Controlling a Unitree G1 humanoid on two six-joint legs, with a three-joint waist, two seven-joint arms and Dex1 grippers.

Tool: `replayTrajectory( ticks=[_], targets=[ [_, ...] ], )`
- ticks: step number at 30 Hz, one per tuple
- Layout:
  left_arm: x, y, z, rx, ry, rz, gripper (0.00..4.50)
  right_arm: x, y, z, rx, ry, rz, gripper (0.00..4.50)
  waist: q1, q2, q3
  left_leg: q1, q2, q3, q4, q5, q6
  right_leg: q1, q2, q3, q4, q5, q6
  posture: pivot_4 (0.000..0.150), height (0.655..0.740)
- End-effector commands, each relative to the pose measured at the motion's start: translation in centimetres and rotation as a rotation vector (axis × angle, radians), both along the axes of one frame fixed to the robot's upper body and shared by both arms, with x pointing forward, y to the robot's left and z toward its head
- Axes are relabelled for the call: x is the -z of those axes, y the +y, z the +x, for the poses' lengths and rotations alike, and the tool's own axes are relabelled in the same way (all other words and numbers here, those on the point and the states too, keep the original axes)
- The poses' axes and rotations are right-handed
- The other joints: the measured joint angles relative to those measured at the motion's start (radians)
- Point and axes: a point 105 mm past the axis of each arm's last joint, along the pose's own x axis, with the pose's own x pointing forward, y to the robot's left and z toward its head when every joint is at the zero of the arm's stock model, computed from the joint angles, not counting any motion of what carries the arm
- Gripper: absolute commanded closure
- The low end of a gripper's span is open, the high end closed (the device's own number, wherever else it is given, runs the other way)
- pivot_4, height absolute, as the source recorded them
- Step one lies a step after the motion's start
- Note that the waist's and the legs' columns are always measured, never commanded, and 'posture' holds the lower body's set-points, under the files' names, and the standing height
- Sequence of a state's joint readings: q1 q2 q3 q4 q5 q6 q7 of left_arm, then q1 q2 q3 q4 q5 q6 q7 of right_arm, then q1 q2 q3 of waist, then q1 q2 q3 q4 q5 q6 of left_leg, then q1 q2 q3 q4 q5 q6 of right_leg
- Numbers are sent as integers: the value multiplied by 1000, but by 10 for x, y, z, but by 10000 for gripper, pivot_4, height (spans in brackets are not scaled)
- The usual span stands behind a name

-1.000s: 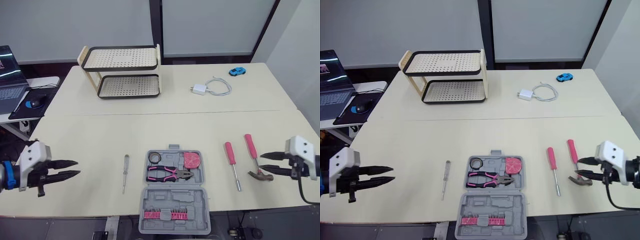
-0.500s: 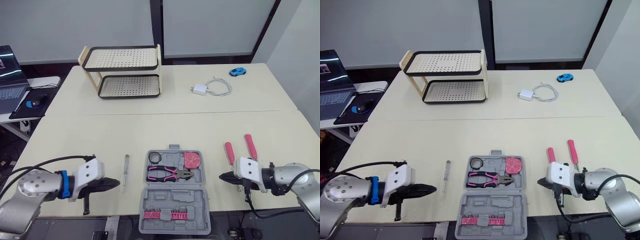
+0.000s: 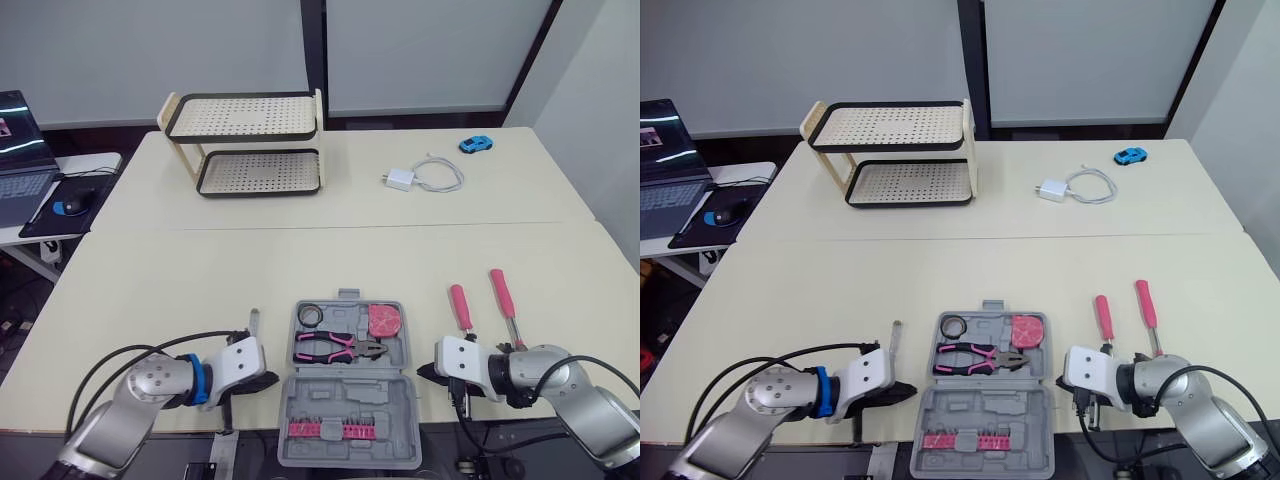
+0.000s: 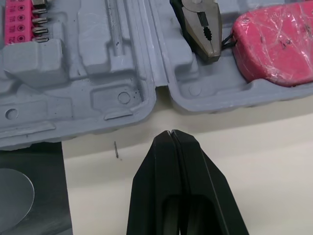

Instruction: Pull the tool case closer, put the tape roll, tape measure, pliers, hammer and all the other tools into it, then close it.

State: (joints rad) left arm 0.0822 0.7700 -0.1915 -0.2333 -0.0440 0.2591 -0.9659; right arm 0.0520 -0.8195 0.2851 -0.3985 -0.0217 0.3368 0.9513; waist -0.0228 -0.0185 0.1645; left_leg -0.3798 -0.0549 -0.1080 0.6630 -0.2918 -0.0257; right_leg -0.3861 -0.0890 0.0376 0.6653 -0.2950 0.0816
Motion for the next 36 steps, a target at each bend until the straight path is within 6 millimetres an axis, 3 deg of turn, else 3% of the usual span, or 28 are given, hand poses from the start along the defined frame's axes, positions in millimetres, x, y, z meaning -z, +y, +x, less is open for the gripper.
replayTrajectory(
  ticks=[1,12,18,24,36],
  targets=[
    [3,-4,2,0,-22,20,45000,-2,3,-1,-16,-31,-16,44772,-1,0,0,0,0,0,0,0,0,0,0,0,0,0,0,1500,7400],
    [15,-24,-4,10,-9,15,45000,6,24,-4,-34,-32,24,44772,1,4,-4,1,-1,0,0,0,0,1,-1,0,0,0,0,1500,7400],
    [15,-34,-18,18,89,-30,45000,6,33,-5,-31,-38,42,44772,-1,4,-7,3,-1,0,0,0,0,2,0,0,0,0,0,1500,7400],
    [10,-38,-14,-15,90,-61,45000,2,31,3,0,-60,52,44772,-2,4,-7,4,-1,0,-1,0,0,4,0,1,0,0,0,1500,7400],
    [-3,-35,20,-44,-21,-37,45000,-15,22,29,42,-114,61,44772,6,4,-7,4,-1,0,0,0,0,4,0,0,0,0,0,1500,7400]
  ],
)
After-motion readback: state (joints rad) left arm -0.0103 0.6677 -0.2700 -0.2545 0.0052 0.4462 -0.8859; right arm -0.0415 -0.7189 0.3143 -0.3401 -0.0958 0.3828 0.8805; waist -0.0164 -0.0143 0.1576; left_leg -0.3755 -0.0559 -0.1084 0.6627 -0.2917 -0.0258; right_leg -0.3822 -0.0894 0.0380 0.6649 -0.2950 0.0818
